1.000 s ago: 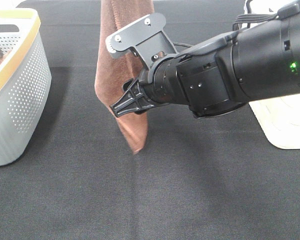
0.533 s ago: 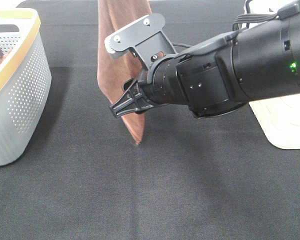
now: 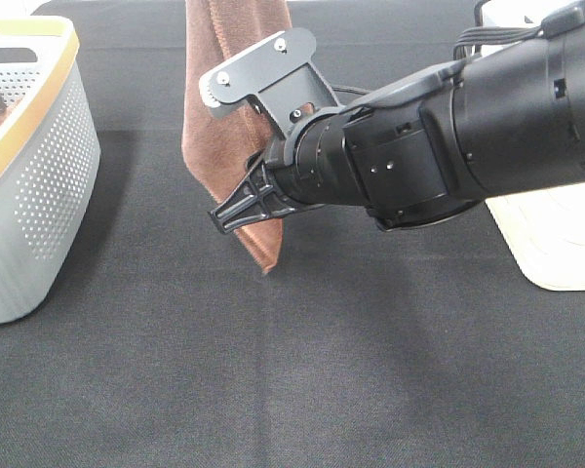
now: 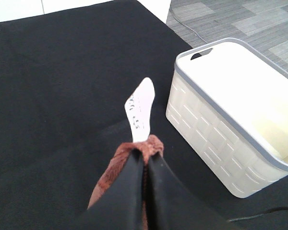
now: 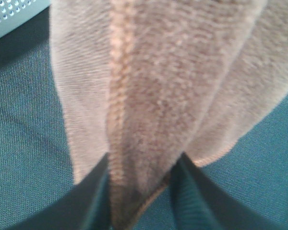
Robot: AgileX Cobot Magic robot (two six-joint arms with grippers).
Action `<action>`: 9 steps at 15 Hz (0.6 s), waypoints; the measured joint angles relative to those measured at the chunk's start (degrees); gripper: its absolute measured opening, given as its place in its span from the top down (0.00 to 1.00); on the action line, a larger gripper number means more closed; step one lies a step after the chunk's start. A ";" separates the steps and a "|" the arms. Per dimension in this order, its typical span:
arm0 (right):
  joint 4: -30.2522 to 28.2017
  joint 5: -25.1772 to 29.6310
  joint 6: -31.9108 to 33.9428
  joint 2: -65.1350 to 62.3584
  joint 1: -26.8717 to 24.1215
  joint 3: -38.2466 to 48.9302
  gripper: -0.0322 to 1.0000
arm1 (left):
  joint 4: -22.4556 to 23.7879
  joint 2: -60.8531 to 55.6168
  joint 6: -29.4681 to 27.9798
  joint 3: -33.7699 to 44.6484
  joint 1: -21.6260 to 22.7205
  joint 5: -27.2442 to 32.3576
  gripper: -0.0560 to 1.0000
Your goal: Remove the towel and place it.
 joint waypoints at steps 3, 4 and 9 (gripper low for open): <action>0.00 0.00 -0.46 0.00 0.00 0.00 0.67 | 1.15 0.00 0.00 0.00 0.00 -0.17 0.95; 0.00 0.00 -0.46 0.00 0.00 0.00 0.67 | 1.32 0.00 0.00 0.00 0.00 -0.40 0.95; 0.00 0.00 -0.63 0.00 0.00 0.00 0.89 | 1.72 0.00 0.00 0.00 0.00 -0.40 0.95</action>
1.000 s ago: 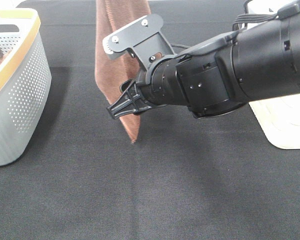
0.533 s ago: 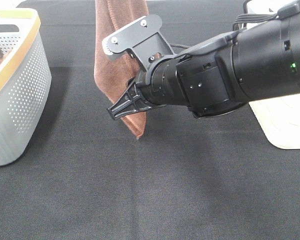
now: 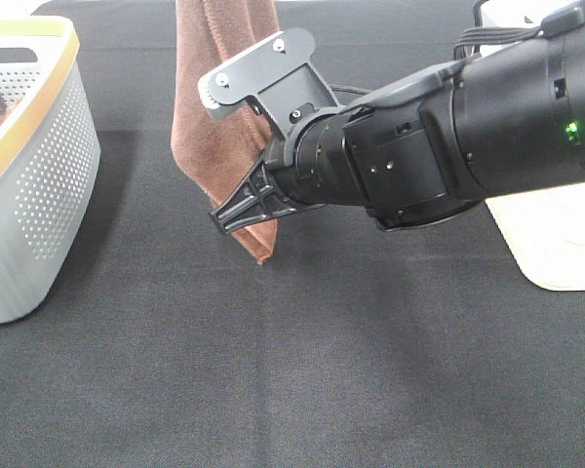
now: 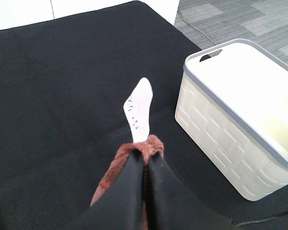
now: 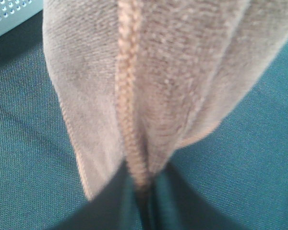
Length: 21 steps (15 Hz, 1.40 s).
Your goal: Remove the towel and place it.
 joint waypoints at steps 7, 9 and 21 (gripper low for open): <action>0.00 -2.69 -0.86 -2.41 0.00 0.00 0.97 | 7.05 0.00 0.06 0.00 0.00 1.15 0.95; 0.00 -5.21 -6.02 -7.22 0.00 0.00 0.97 | 16.39 1.49 -1.03 0.00 0.00 6.42 0.95; 0.11 -6.82 -22.80 -12.61 -14.78 -10.49 0.97 | 24.87 12.83 -3.67 0.00 2.86 -10.89 0.95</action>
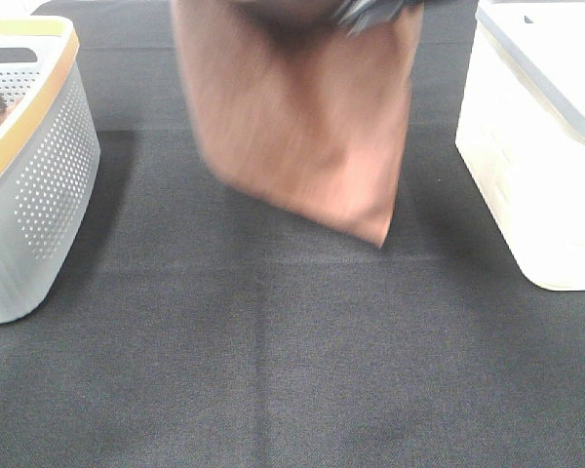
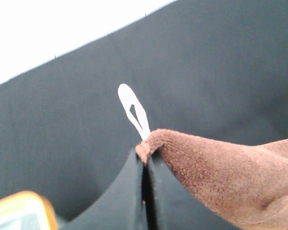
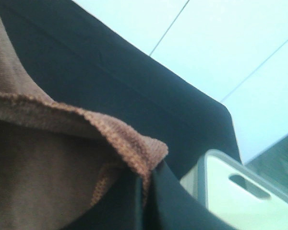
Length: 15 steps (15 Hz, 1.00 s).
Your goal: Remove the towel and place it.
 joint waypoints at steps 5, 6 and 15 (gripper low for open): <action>-0.17 22.80 3.61 6.47 -15.24 -8.65 0.97 | 0.06 5.50 0.00 0.00 4.87 -15.36 0.95; -0.17 24.58 3.72 9.63 -16.67 -11.46 0.97 | 0.11 7.22 0.00 0.00 6.36 -19.25 0.95; -0.80 25.61 3.21 27.16 -17.19 -21.77 0.97 | -3.84 16.67 -0.23 0.00 11.29 -0.40 0.95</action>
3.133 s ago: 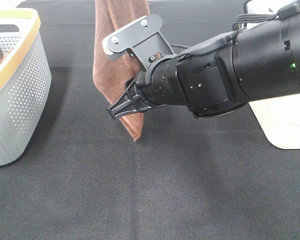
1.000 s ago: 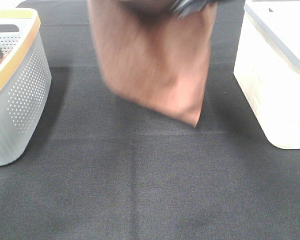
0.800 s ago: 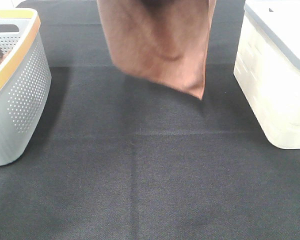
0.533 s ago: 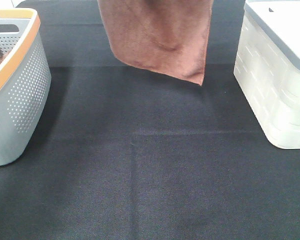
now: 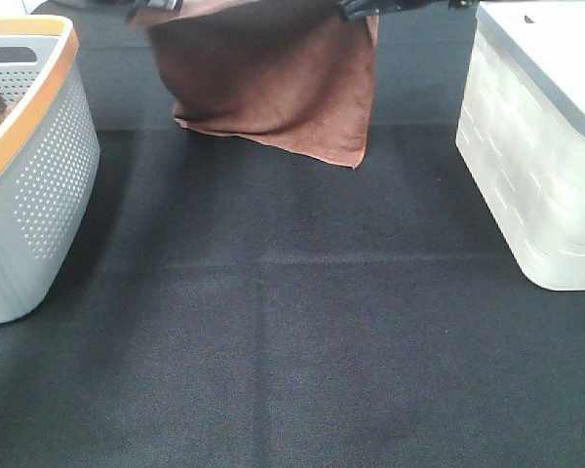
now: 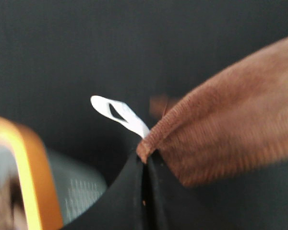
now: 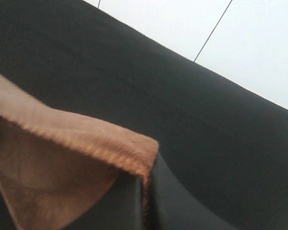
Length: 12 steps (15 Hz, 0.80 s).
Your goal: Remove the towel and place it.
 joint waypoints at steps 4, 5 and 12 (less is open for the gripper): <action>0.23 3.21 -0.17 -6.59 0.00 13.41 0.97 | -8.19 -1.38 0.23 0.00 -1.38 20.97 0.95; 0.23 4.18 -0.17 -8.19 0.00 16.90 0.97 | -9.80 -1.60 0.52 0.00 -1.72 24.12 0.95; 0.23 9.45 2.06 -16.73 0.00 37.64 0.97 | -11.06 -2.12 1.49 9.68 -6.25 30.77 0.95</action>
